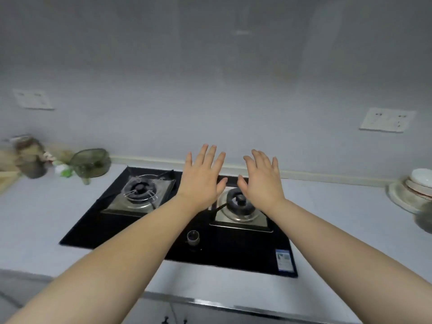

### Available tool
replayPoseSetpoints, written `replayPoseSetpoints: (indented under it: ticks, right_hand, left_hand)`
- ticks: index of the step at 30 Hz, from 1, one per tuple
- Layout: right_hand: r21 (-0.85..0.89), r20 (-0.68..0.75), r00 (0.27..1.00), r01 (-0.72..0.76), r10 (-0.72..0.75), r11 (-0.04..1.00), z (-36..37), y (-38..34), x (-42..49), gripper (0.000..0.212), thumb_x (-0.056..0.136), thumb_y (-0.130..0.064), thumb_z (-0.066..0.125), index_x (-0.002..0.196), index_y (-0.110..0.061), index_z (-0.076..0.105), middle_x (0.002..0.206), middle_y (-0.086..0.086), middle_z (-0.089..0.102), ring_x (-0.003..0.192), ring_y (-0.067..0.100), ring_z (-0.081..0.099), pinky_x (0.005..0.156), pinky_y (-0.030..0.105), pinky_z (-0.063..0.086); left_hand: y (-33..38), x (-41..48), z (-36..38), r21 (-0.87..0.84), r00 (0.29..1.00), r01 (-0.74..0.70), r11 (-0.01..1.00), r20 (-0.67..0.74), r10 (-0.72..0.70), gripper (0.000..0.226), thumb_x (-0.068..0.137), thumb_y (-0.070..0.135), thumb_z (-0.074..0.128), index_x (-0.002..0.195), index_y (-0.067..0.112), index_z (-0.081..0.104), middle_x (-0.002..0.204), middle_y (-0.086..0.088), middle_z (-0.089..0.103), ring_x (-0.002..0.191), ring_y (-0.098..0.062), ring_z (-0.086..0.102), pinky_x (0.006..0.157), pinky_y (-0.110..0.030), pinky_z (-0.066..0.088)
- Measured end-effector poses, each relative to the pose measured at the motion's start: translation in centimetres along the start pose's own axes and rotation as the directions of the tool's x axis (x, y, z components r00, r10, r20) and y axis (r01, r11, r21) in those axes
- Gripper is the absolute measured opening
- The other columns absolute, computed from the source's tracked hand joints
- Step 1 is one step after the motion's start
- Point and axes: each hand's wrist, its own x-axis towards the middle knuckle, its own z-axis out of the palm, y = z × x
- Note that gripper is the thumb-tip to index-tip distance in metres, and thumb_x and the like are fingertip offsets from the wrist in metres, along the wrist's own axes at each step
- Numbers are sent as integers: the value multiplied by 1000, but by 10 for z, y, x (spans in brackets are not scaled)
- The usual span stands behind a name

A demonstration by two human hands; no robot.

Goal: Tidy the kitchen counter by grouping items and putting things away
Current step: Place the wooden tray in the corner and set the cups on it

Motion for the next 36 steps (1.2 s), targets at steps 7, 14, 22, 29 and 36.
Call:
replayPoseSetpoints:
  ticks: [7, 14, 22, 29, 36]
  right_hand:
    - [101, 41, 973, 222, -227, 970, 24, -168, 13, 58, 93, -42, 43, 143, -14, 33, 154, 9, 24, 144, 24, 16, 116, 50, 8]
    - [178, 25, 904, 416, -427, 892, 45, -291, 26, 56, 91, -39, 46, 140, -13, 37, 151, 10, 29, 142, 25, 22, 115, 51, 11]
    - [255, 34, 857, 489, -513, 834, 97, -397, 60, 57, 91, -39, 46, 141, -12, 37, 151, 10, 28, 142, 25, 21, 115, 53, 8]
    - [287, 73, 817, 532, -572, 797, 135, -495, 122, 58, 92, -41, 45, 143, -14, 35, 150, 12, 30, 140, 27, 23, 115, 52, 11]
    - [293, 69, 764, 599, -642, 745, 167, -587, 160, 60, 92, -41, 45, 144, -13, 33, 152, 10, 26, 140, 26, 22, 115, 51, 13]
  left_hand:
    - [-131, -108, -13, 107, 969, 247, 963, 7, -249, 65, 97, 50, 29, 151, 19, 14, 159, -10, 7, 147, -27, 0, 114, -55, 7]
    - [-221, -183, -19, 148, 867, 493, 857, 1, -499, 65, 95, 52, 24, 151, 18, 18, 159, -10, 10, 147, -29, 2, 113, -56, 9]
    - [-317, -221, 3, 191, 752, 635, 749, 70, -655, 66, 98, 51, 24, 152, 20, 4, 160, -6, -7, 147, -27, -9, 113, -59, 6]
    - [-422, -215, 16, 171, 699, 693, 701, 80, -711, 65, 98, 50, 25, 152, 22, 4, 160, -6, -6, 147, -26, -10, 112, -60, 6]
    - [-505, -248, 23, 38, 640, 767, 641, 40, -768, 61, 99, 42, 32, 152, 19, 11, 160, -5, -3, 147, -23, -7, 116, -52, 5]
